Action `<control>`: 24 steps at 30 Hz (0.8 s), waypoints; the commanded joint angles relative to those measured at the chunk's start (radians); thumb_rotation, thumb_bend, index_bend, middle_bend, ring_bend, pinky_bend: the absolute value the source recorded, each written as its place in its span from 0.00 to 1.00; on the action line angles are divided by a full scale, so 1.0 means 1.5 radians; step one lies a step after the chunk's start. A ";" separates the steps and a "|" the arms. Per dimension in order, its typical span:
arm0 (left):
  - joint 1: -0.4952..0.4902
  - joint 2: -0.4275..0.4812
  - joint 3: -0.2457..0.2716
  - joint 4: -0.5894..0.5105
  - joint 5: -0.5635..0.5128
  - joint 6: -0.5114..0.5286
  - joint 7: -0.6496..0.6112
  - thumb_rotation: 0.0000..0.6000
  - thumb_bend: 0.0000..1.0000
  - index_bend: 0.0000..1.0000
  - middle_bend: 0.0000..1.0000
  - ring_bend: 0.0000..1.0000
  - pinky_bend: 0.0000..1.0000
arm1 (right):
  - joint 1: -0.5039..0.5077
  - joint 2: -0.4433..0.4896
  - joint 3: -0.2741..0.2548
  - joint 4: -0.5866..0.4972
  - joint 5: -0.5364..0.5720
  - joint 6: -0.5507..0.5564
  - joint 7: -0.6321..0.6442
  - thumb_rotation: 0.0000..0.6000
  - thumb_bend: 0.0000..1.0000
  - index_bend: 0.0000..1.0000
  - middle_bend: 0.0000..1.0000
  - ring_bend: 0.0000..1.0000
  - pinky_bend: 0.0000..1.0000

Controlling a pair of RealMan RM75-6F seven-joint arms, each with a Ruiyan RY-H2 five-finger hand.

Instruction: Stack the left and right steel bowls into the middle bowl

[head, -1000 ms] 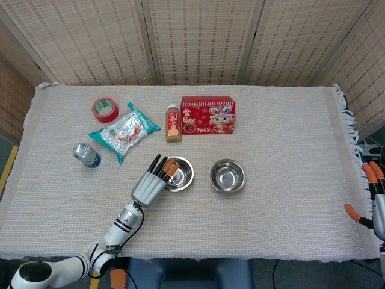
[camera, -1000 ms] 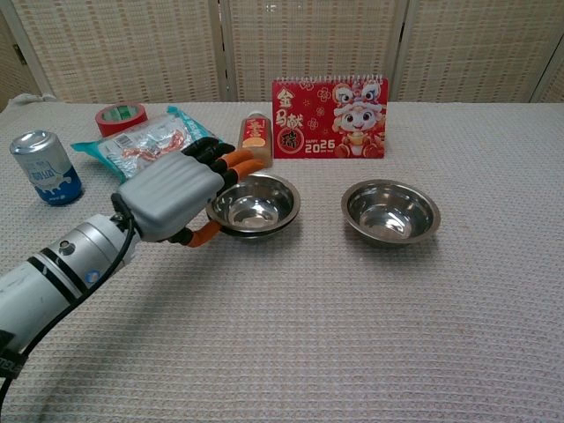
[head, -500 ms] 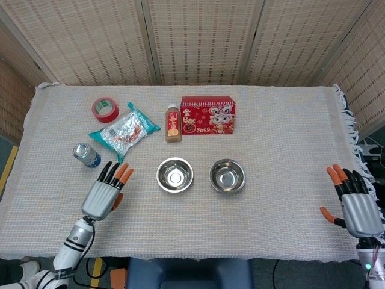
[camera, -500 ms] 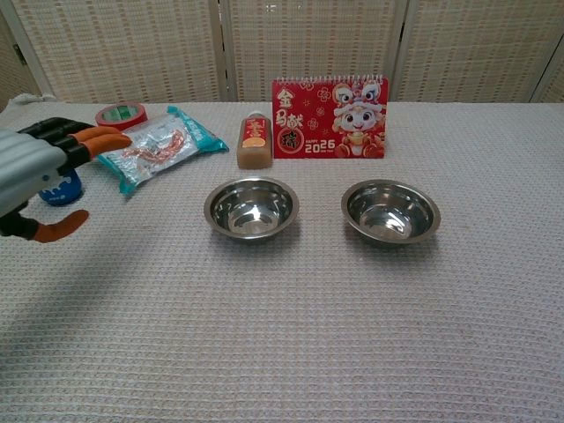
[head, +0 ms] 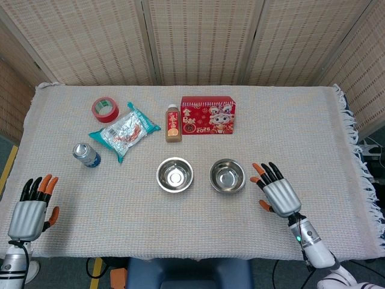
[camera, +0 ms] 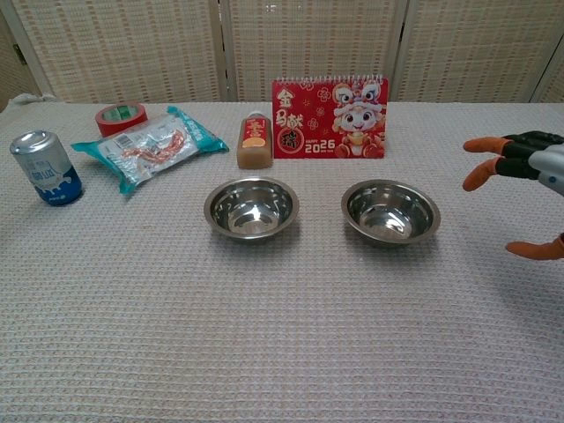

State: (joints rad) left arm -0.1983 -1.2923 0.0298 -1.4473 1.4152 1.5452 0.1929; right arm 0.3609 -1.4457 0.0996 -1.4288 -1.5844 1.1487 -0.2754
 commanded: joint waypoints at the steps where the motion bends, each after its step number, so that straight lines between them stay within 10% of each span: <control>1: 0.009 0.011 -0.017 -0.006 -0.019 -0.001 -0.006 1.00 0.44 0.00 0.00 0.00 0.02 | 0.049 -0.063 0.017 0.060 0.015 -0.044 -0.027 1.00 0.20 0.32 0.00 0.00 0.00; 9: 0.015 0.030 -0.032 -0.019 -0.034 -0.025 -0.020 1.00 0.44 0.00 0.00 0.00 0.02 | 0.108 -0.148 0.024 0.153 0.042 -0.101 -0.055 1.00 0.26 0.39 0.00 0.00 0.00; 16: 0.022 0.035 -0.044 -0.021 -0.035 -0.029 -0.023 1.00 0.45 0.00 0.00 0.00 0.02 | 0.110 -0.184 0.010 0.198 0.003 -0.022 -0.022 1.00 0.43 0.73 0.10 0.00 0.00; 24: 0.028 0.035 -0.048 -0.029 -0.027 -0.032 -0.020 1.00 0.45 0.00 0.00 0.00 0.02 | 0.119 -0.159 0.015 0.137 -0.034 0.047 -0.005 1.00 0.45 0.74 0.13 0.00 0.00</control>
State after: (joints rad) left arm -0.1574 -1.2393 -0.0422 -1.4899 1.3744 1.4966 0.1628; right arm 0.5311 -1.6970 0.1166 -1.1918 -1.6204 1.2006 -0.2767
